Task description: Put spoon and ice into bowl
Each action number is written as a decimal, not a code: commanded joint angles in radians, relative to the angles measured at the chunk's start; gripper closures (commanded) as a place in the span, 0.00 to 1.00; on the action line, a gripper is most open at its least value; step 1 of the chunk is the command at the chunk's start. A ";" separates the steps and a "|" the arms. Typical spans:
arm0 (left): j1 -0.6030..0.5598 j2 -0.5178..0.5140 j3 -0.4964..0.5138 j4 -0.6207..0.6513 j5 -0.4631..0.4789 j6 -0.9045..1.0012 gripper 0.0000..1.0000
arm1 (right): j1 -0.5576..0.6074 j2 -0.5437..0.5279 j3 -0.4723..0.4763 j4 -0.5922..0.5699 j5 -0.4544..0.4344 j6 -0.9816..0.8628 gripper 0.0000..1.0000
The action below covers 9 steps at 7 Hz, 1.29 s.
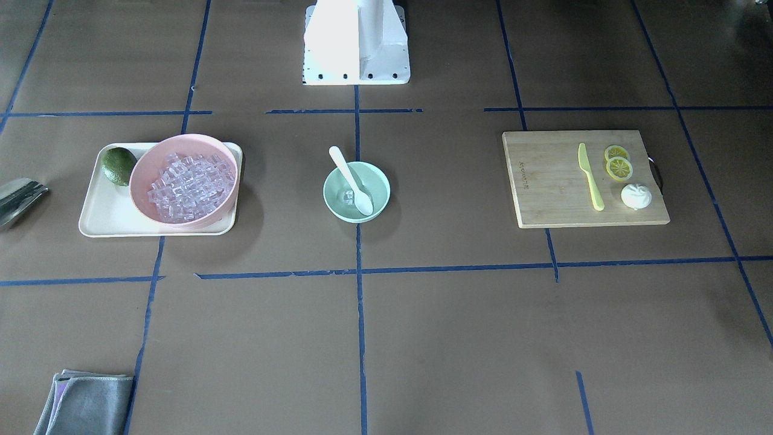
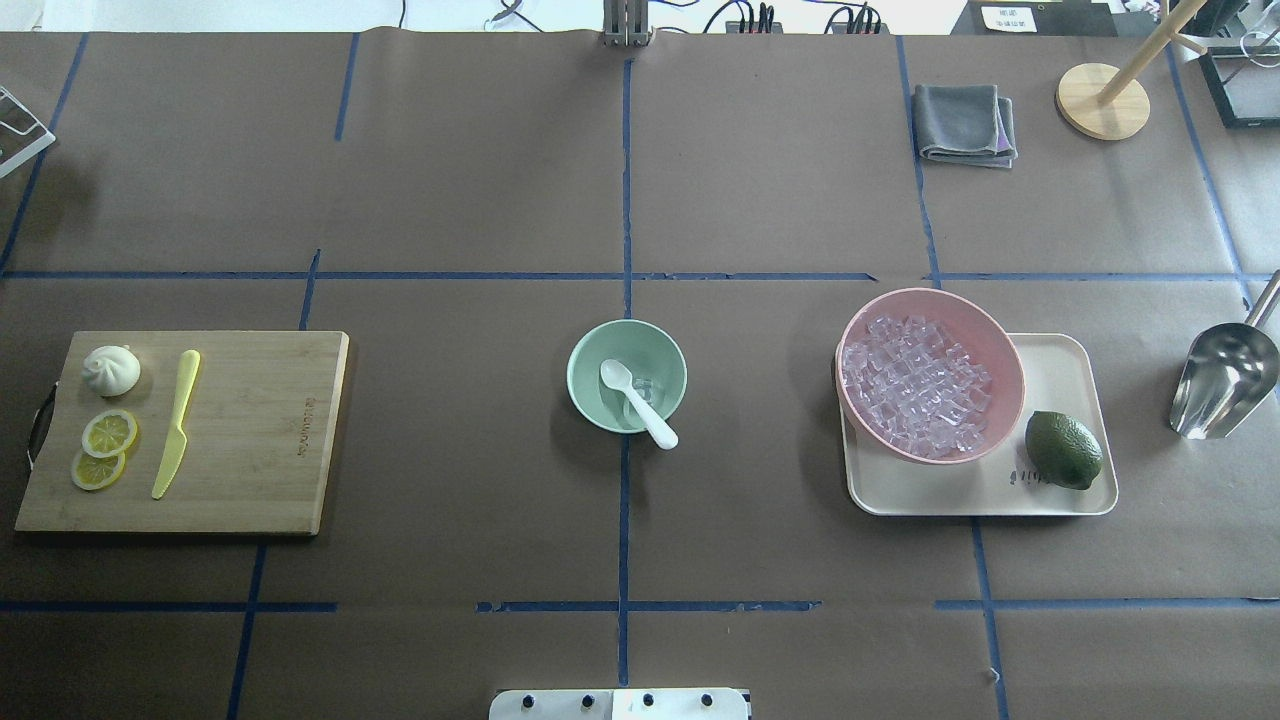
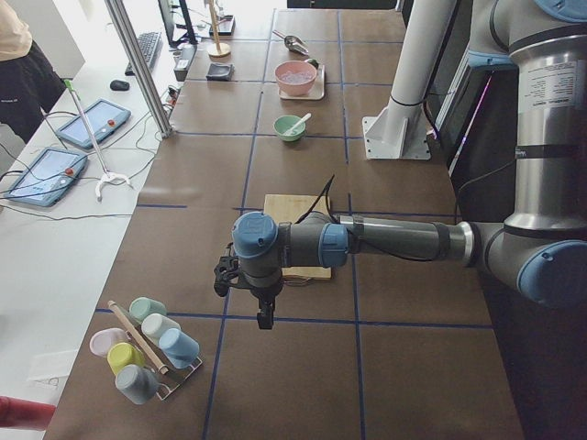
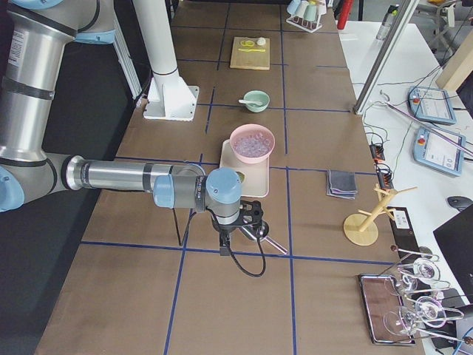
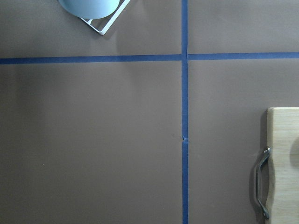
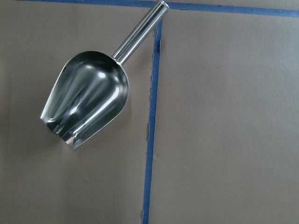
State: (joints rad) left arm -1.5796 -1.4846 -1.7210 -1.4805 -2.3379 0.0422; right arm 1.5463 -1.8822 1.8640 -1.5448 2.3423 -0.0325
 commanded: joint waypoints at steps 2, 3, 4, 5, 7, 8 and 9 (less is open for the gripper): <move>0.001 -0.005 -0.002 0.006 -0.001 -0.001 0.00 | 0.000 0.000 0.000 0.000 0.003 0.000 0.01; 0.001 -0.008 0.003 0.011 0.005 0.002 0.00 | -0.002 0.000 0.000 -0.001 0.005 0.000 0.01; 0.001 -0.008 0.000 0.011 0.006 0.004 0.00 | -0.002 0.000 -0.002 -0.001 0.014 0.002 0.01; 0.001 -0.002 -0.006 0.011 0.006 0.005 0.00 | -0.002 0.000 -0.017 -0.001 0.014 0.002 0.01; 0.001 0.004 -0.003 0.012 0.000 0.005 0.00 | -0.002 0.002 -0.026 0.000 0.012 0.003 0.01; 0.001 0.004 -0.008 0.012 -0.001 0.005 0.00 | -0.002 0.002 -0.026 0.002 0.009 0.002 0.01; 0.001 0.004 -0.009 0.012 -0.001 0.005 0.00 | -0.002 0.012 -0.028 0.002 0.008 0.002 0.01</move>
State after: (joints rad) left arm -1.5785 -1.4808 -1.7277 -1.4681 -2.3385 0.0475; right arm 1.5447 -1.8781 1.8376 -1.5439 2.3523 -0.0302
